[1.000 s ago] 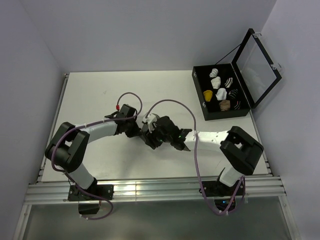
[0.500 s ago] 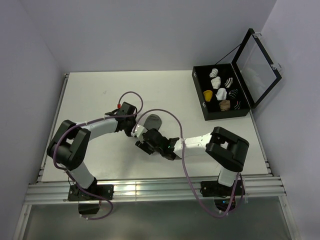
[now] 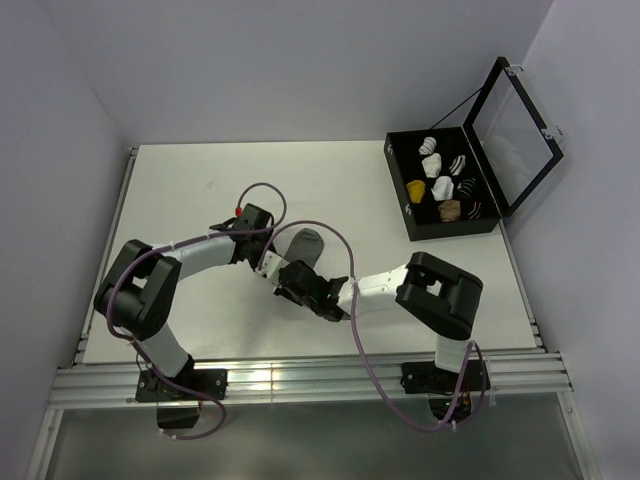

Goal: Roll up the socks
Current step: Roll the sock at the center of the board.

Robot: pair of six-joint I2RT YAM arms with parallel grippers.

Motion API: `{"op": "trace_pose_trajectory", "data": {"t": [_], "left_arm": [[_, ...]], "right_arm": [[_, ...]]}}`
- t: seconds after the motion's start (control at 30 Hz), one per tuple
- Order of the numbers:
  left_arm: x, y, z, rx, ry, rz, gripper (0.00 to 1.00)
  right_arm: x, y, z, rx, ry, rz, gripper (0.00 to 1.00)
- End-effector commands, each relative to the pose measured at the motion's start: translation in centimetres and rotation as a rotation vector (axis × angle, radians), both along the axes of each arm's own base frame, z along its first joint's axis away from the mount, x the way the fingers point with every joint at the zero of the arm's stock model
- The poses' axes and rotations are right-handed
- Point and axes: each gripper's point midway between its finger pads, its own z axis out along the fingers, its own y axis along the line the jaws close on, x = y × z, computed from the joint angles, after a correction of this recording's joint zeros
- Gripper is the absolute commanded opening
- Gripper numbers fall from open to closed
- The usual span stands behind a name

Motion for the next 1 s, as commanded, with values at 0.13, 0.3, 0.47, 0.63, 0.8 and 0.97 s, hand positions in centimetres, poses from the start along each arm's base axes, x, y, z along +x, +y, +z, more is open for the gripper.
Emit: {"op": "trace_pose_trajectory", "data": {"t": [0.13, 0.3, 0.47, 0.63, 0.8, 0.97], "left_arm": [[0.1, 1.0, 2.0, -0.012, -0.090, 0.049, 0.36], [0.6, 2.2, 3.9, -0.032, -0.195, 0.134, 0.65], [0.4, 3.3, 5.2, -0.084, -0.282, 0.219, 0.68], [-0.2, 3.4, 5.5, -0.146, -0.321, 0.242, 0.67], [-0.5, 2.6, 5.1, -0.190, -0.323, 0.222, 0.65], [-0.4, 2.0, 4.5, -0.210, -0.308, 0.232, 0.64]], "right_arm": [[-1.1, 1.3, 1.5, 0.095, 0.171, 0.053, 0.00], [-1.3, 1.5, 3.2, 0.232, 0.366, 0.085, 0.00], [-1.2, 1.0, 4.2, 0.380, 0.585, 0.099, 0.00], [-0.9, 0.8, 3.9, 0.488, 0.799, 0.125, 0.00], [0.1, 0.2, 4.0, 0.606, 0.984, 0.118, 0.00], [0.6, -0.4, 2.6, 0.635, 1.060, 0.072, 0.00]]}}
